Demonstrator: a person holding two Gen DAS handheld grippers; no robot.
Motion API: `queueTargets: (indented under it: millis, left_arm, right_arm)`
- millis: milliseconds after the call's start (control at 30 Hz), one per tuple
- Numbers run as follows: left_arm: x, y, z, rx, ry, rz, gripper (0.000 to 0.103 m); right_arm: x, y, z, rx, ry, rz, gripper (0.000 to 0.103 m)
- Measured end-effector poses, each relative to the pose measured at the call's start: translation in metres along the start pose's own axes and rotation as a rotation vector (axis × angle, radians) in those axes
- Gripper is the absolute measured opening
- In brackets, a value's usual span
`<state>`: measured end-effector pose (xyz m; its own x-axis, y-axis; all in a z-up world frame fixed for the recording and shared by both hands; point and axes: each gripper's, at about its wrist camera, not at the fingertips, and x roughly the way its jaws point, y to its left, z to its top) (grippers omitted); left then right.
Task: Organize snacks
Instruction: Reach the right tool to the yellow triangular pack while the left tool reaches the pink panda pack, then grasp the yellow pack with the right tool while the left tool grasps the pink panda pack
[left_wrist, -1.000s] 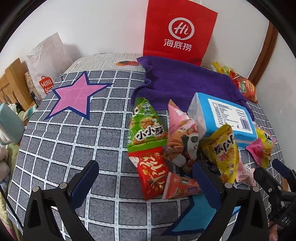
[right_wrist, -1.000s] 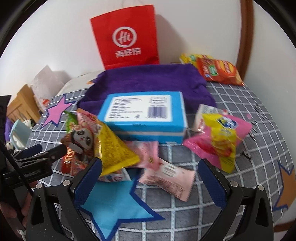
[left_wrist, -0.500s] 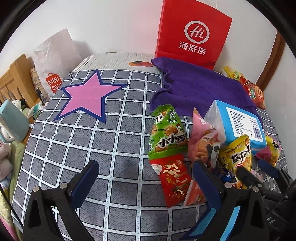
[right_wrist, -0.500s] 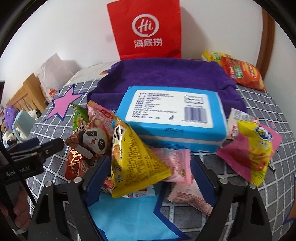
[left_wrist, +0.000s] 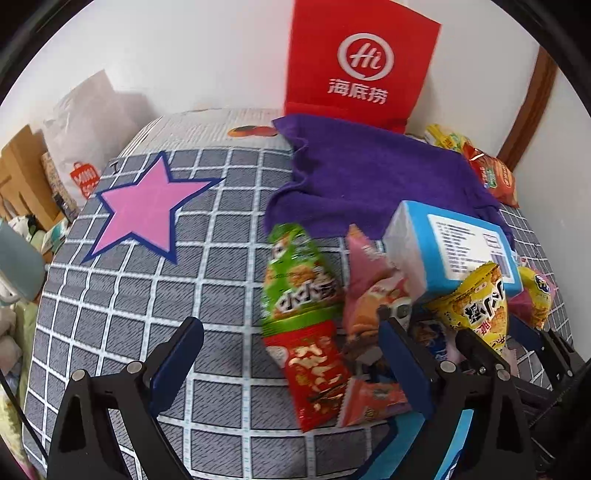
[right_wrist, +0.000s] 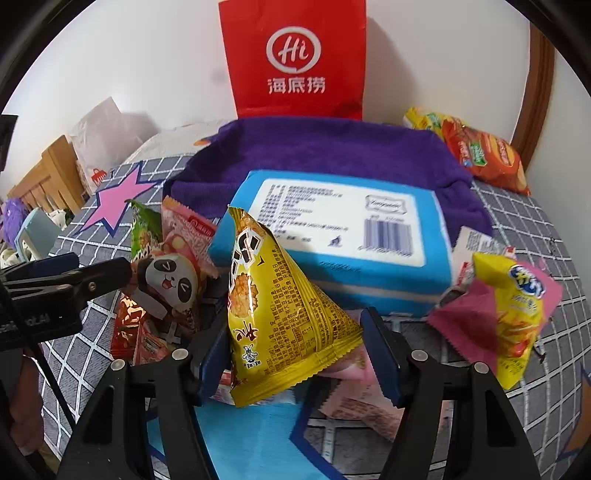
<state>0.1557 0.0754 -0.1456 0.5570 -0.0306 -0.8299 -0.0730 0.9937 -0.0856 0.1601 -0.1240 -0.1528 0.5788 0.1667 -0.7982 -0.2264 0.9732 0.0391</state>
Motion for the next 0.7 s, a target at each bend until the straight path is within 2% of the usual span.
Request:
queueTargets:
  millis: [133, 333, 400, 467, 567, 633, 700]
  left_arm:
    - [0.0, -0.015, 0.004, 0.037, -0.003, -0.016, 0.095]
    - [0.016, -0.037, 0.003, 0.066, 0.032, -0.012, 0.094]
    - [0.022, -0.044, 0.002, 0.077, 0.04, -0.01, 0.086]
    - [0.027, -0.051, 0.002, 0.092, 0.049, 0.001, 0.084]
    - [0.034, -0.058, 0.003, 0.111, 0.06, 0.022, 0.076]
    - [0.038, -0.06, 0.004, 0.115, 0.067, 0.03, 0.068]
    - [0.04, -0.061, 0.005, 0.117, 0.07, 0.036, 0.051]
  right_arm:
    - [-0.008, -0.018, 0.002, 0.042, -0.011, 0.019, 0.067]
    - [-0.013, -0.04, 0.001, 0.097, -0.027, 0.03, 0.067]
    - [-0.015, -0.046, -0.001, 0.098, -0.031, 0.017, 0.067]
    - [-0.017, -0.051, -0.003, 0.101, -0.037, 0.011, 0.067]
    - [-0.021, -0.059, -0.004, 0.109, -0.046, 0.009, 0.067]
    - [-0.024, -0.061, -0.003, 0.111, -0.054, 0.007, 0.067]
    - [-0.028, -0.063, -0.003, 0.108, -0.068, 0.006, 0.067]
